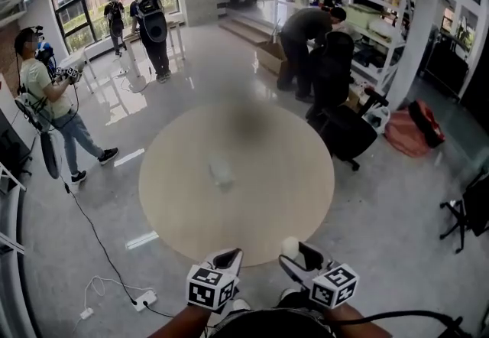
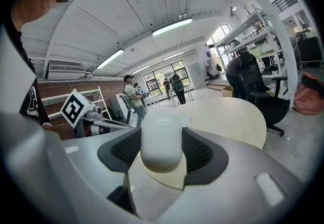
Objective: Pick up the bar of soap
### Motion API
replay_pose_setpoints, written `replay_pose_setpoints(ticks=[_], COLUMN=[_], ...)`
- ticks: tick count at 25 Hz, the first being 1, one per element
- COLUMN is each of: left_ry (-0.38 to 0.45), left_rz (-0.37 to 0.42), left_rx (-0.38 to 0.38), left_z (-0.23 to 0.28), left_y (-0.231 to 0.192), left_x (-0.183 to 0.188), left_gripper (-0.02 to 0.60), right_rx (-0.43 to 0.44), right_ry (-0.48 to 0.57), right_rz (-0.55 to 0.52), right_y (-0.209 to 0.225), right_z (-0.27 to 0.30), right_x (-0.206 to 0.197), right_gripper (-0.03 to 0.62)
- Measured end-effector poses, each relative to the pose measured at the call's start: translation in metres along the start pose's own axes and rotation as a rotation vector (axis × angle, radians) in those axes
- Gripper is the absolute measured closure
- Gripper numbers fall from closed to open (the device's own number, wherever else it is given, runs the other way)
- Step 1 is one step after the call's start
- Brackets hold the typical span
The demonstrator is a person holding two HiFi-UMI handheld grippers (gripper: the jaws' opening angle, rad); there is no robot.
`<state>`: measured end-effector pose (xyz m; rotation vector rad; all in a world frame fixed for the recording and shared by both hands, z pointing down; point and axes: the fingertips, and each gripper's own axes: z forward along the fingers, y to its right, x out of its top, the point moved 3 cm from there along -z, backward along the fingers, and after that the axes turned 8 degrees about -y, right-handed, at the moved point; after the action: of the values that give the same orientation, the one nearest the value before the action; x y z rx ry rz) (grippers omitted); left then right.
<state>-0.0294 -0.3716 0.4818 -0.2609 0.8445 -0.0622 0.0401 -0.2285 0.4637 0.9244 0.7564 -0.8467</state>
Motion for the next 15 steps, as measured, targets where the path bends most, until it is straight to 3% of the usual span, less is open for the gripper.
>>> replay_pose_setpoints(ticks=[15], left_ry=[0.063], left_rz=[-0.096], left_rx=[0.092], left_z=[0.018], left_y=[0.03], left_x=[0.009], left_gripper=[0.574], right_rx=[0.128], right_ry=[-0.065], right_rz=[-0.072], right_y=[0.032], right_z=[-0.011], right_x=[0.009], right_gripper=[0.332])
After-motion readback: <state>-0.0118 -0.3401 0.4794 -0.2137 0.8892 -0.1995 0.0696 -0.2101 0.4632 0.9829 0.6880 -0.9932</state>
